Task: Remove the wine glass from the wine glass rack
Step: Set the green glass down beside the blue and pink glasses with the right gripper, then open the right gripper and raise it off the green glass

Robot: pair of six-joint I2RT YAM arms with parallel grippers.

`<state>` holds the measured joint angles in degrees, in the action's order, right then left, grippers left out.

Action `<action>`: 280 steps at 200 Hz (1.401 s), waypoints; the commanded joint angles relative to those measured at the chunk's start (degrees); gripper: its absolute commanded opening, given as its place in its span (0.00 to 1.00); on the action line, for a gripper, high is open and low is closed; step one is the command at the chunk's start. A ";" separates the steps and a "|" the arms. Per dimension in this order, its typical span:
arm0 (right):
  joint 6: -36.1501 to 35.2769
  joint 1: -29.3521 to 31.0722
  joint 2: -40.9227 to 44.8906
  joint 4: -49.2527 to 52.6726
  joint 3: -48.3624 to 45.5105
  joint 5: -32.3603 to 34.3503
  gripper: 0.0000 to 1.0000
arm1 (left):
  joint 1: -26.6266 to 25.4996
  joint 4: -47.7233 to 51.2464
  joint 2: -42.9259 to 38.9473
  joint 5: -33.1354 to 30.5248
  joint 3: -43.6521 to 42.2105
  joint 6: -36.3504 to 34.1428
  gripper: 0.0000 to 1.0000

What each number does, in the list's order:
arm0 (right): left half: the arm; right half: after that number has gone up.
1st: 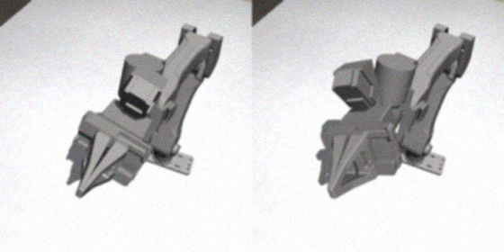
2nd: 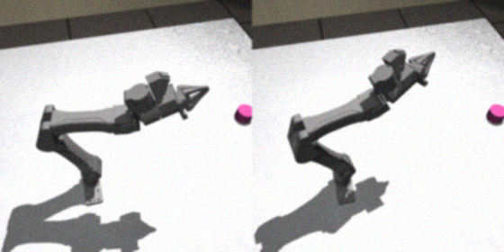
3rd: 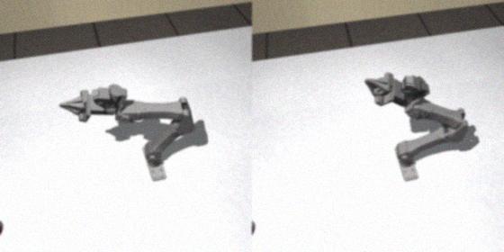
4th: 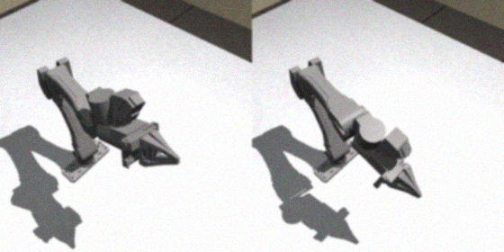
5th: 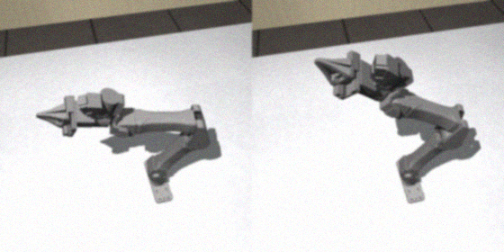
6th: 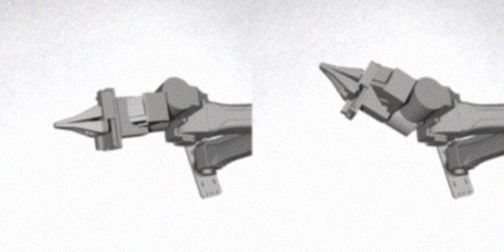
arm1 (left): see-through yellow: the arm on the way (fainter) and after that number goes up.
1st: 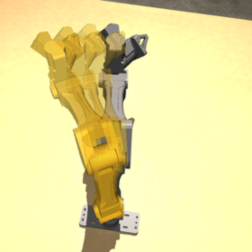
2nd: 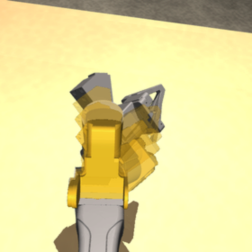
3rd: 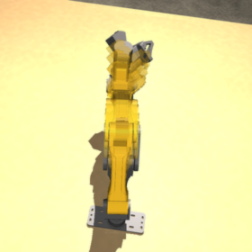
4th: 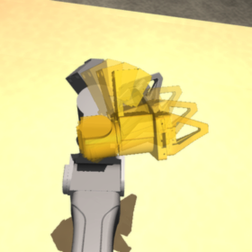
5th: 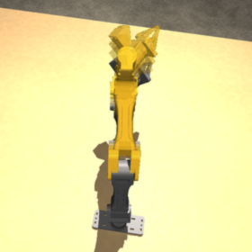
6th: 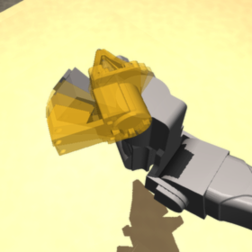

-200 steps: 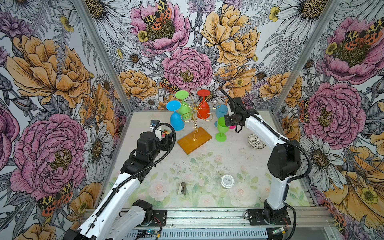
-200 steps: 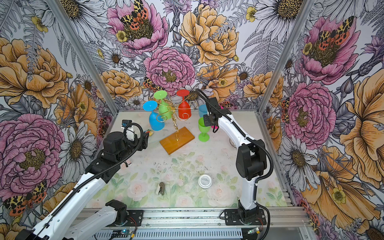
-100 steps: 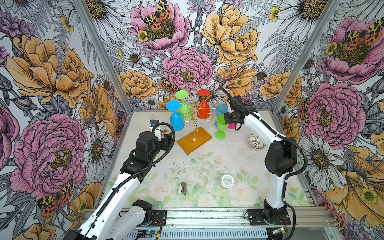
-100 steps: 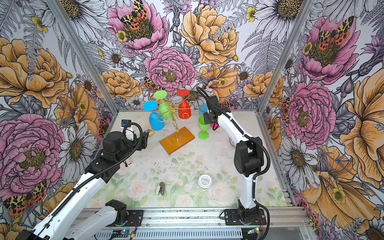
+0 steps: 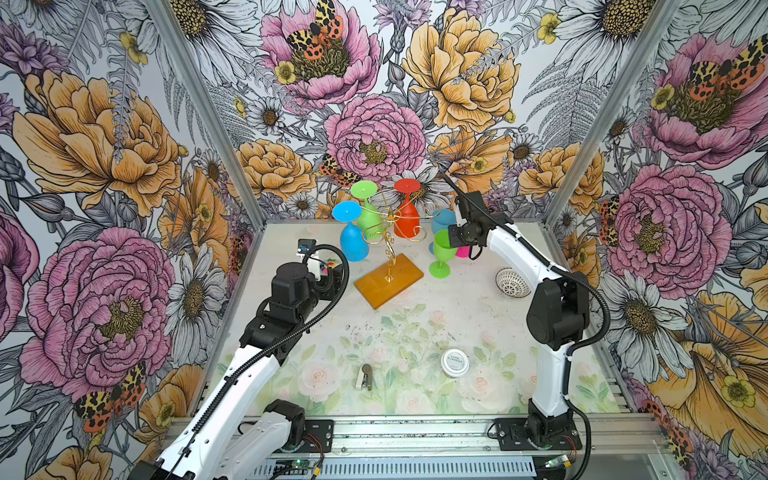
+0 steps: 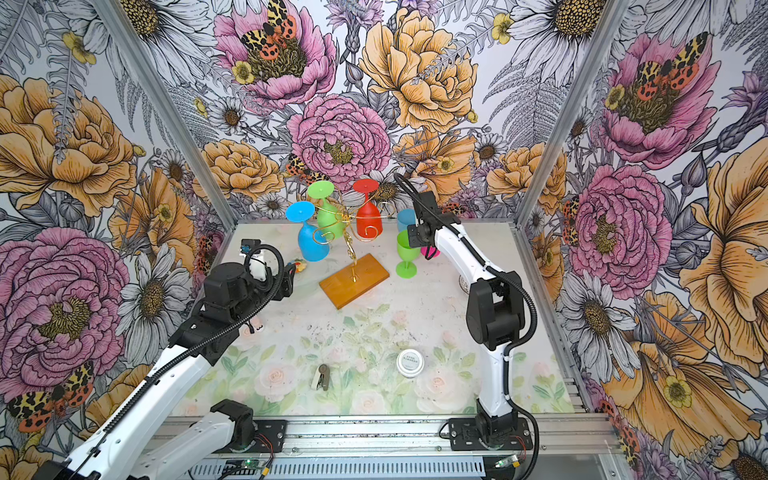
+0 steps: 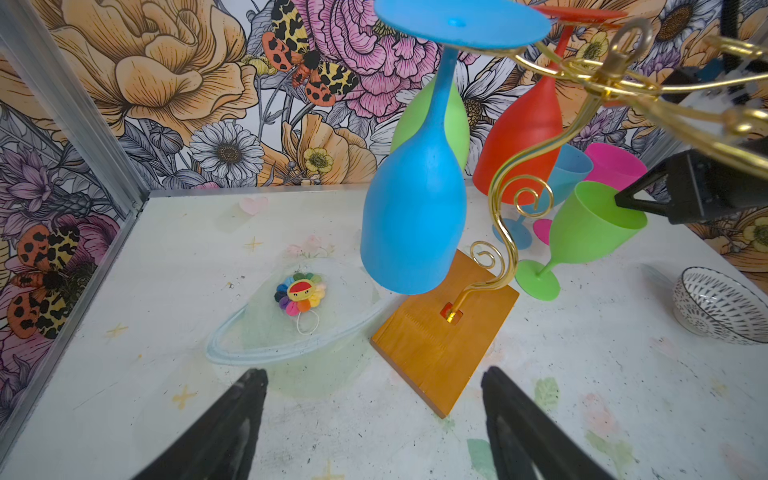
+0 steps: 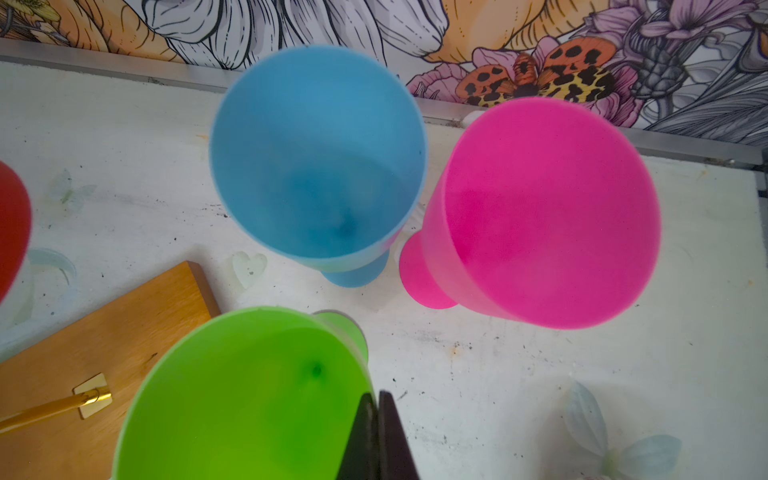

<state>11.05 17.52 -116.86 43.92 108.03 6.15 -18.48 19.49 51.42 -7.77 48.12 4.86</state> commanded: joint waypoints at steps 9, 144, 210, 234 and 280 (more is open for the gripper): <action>0.58 -0.65 -1.54 -0.78 2.66 -0.07 0.00 | 0.64 -1.74 -0.20 1.45 0.34 1.22 0.83; 0.38 -1.05 -2.06 -0.75 3.24 1.49 0.04 | 2.16 -1.77 0.44 2.93 0.52 1.99 0.83; 0.26 -1.18 -1.17 -0.72 3.33 0.68 0.22 | 2.32 -1.74 0.35 3.16 0.55 2.07 0.83; 0.53 -1.24 0.27 -0.69 3.16 0.01 0.26 | 2.44 -1.73 0.28 3.20 0.50 2.08 0.83; -0.65 -1.25 5.79 -0.68 2.25 -4.93 0.48 | 3.88 -2.16 0.83 5.21 0.74 2.86 0.83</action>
<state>10.81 16.78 -117.10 43.99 109.78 4.64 -15.79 19.42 51.62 -5.04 48.12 6.22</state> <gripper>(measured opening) 0.371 0.835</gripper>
